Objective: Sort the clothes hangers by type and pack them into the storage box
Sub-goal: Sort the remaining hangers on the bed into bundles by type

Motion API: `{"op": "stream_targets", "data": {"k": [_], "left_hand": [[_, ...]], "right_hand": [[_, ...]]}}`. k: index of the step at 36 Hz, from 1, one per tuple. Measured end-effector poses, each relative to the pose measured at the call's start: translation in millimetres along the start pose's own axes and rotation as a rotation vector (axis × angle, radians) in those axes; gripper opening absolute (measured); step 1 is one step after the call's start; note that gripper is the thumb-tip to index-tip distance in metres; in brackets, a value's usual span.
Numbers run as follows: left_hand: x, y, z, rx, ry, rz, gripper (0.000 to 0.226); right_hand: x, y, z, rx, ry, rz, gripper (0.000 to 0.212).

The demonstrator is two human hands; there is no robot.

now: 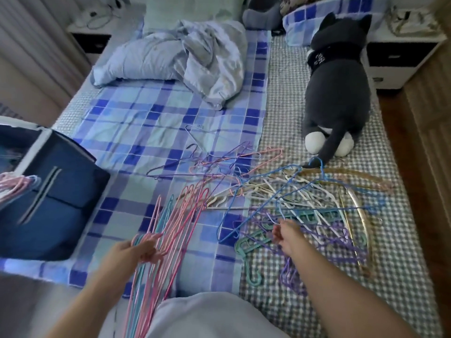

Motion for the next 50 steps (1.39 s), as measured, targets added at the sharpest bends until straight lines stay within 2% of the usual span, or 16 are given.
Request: {"op": "stream_targets", "data": {"k": [3, 8, 11, 14, 16, 18, 20, 24, 26, 28, 35, 38, 42, 45, 48, 50], "left_hand": [[0, -3, -4, -0.024, 0.032, 0.04, 0.029], [-1, -5, -10, -0.007, 0.088, 0.094, 0.031], [-1, -6, -8, 0.018, 0.08, 0.033, 0.05], [8, -18, -3, 0.034, 0.041, 0.001, 0.07], [-2, -20, -2, 0.042, 0.036, -0.016, 0.061], [-16, -17, -2, 0.039, 0.025, -0.038, 0.036], [-23, -18, 0, 0.045, 0.024, -0.059, 0.024], [-38, -11, 0, 0.1, -0.038, -0.128, 0.027], [-43, -13, 0, 0.088, -0.039, -0.133, 0.019], [-48, -12, -4, 0.099, -0.031, -0.145, 0.021], [-59, -3, -7, 0.103, -0.061, -0.241, 0.021], [-61, -1, -7, 0.1, -0.05, -0.249, 0.023], [-62, 3, -9, 0.123, -0.034, -0.242, 0.021], [-63, 10, -10, 0.13, -0.051, -0.246, 0.025], [-66, 16, -10, 0.129, -0.049, -0.255, 0.027], [-66, 18, -11, 0.127, -0.051, -0.257, 0.026]], "right_hand": [[-1, -1, 15, -0.034, 0.042, 0.031, 0.017], [-22, -1, 56, -0.12, 0.159, 0.04, 0.026], [-19, 23, 73, -0.149, 0.122, 0.083, 0.026], [-18, 40, 93, -0.22, 0.137, 0.186, 0.037], [-19, 51, 103, -0.285, 0.169, 0.242, 0.035], [-23, 61, 108, -0.313, 0.162, 0.265, 0.036], [-23, 72, 107, -0.303, 0.143, 0.292, 0.039], [-18, 85, 97, -0.314, 0.031, 0.314, 0.041], [-10, 91, 90, -0.294, -0.033, 0.338, 0.034], [-2, 104, 85, -0.292, -0.052, 0.382, 0.023], [16, 136, 65, -0.136, -0.3, 0.54, 0.024], [20, 144, 63, -0.154, -0.3, 0.566, 0.024], [21, 143, 67, -0.214, -0.167, 0.556, 0.019], [15, 131, 78, -0.248, -0.087, 0.514, 0.028], [6, 119, 90, -0.282, -0.135, 0.444, 0.034], [2, 111, 96, -0.234, -0.27, 0.395, 0.029]]}}
Point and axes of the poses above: each hand's wrist, its own y-axis away from the middle knuckle, its own z-axis out of the back of the hand, x = y × z, the point moved 6 cm from there along -y, towards the middle knuckle, and after that the axes turned 7 degrees about -y, right-handed, at the moved point
